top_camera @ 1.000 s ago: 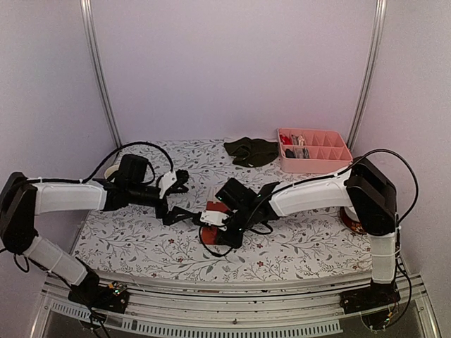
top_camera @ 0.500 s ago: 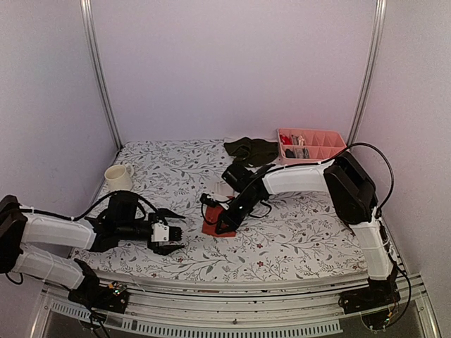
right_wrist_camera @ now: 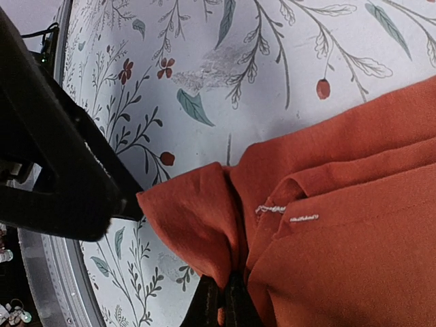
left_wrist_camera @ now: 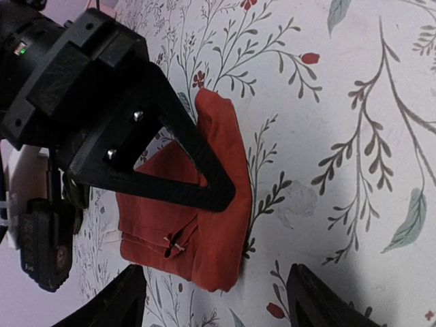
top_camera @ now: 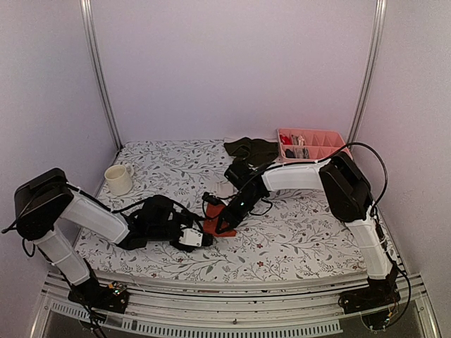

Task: Roll the underwear
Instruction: Roll the underwear at the center of the board.

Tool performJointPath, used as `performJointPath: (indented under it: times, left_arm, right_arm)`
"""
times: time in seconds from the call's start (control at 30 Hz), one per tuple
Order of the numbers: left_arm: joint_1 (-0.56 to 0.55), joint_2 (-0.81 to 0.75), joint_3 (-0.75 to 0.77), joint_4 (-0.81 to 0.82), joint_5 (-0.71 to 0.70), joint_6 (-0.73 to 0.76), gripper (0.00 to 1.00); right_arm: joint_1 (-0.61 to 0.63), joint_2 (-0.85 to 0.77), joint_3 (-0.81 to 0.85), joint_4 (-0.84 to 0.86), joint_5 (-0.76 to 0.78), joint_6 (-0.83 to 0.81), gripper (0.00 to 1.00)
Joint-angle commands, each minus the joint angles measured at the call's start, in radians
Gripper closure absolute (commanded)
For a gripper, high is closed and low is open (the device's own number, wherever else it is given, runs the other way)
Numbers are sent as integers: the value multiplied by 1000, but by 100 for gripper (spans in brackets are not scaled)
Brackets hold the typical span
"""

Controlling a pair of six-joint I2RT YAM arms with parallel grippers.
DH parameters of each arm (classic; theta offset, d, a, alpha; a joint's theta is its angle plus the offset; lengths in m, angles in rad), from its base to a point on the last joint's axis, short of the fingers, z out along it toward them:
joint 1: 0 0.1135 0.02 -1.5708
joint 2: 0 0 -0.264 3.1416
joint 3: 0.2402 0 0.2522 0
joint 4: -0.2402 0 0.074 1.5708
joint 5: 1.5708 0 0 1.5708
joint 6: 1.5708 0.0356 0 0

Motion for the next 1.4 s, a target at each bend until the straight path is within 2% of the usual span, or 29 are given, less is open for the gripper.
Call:
performJointPath:
  times: [0.0, 0.17, 0.3, 0.5, 0.6, 0.73, 0.77, 0.9, 0.93, 1.0, 1.1, 1.17, 1.23, 1.37]
  left_arm:
    - [-39, 68, 34, 67, -117, 30, 29]
    - [-73, 129, 53, 82, -180, 69, 33]
    - [-89, 170, 58, 113, -223, 102, 44]
    - [-107, 203, 58, 111, -245, 133, 53]
    - [-112, 217, 76, 89, -251, 120, 67]
    - [-113, 218, 115, 4, -228, 65, 97]
    - [-114, 218, 126, -17, -225, 53, 100]
    - [-113, 214, 161, -105, -205, 5, 100]
    - [-112, 212, 171, -130, -196, -14, 100]
    - [-111, 200, 193, -181, -164, -50, 100]
    - [-104, 183, 221, -253, -118, -104, 100]
    - [-98, 175, 240, -305, -86, -139, 100]
    - [-94, 164, 254, -346, -66, -160, 100]
    - [-71, 156, 312, -482, -12, -215, 100]
  right_arm:
    - [-6, 49, 6, -46, 44, 3, 97]
    - [-7, 49, 3, -50, 53, -4, 97]
    - [-8, 52, 1, -51, 56, -7, 97]
    - [-8, 52, -2, -54, 61, -12, 97]
    - [-9, 49, -2, -56, 70, -15, 97]
    - [-9, 38, -2, -63, 77, -17, 97]
    - [-11, 36, -3, -63, 79, -18, 97]
    - [-10, 8, -11, -64, 93, -17, 96]
    - [-11, -16, -20, -60, 102, -16, 93]
    - [-10, -79, -57, -38, 124, -10, 81]
    - [-10, -191, -142, 19, 179, 12, 51]
    - [-11, -278, -216, 80, 214, 31, 39]
    - [-10, -365, -292, 127, 240, 51, 31]
    - [-5, -534, -458, 209, 321, 78, 23]
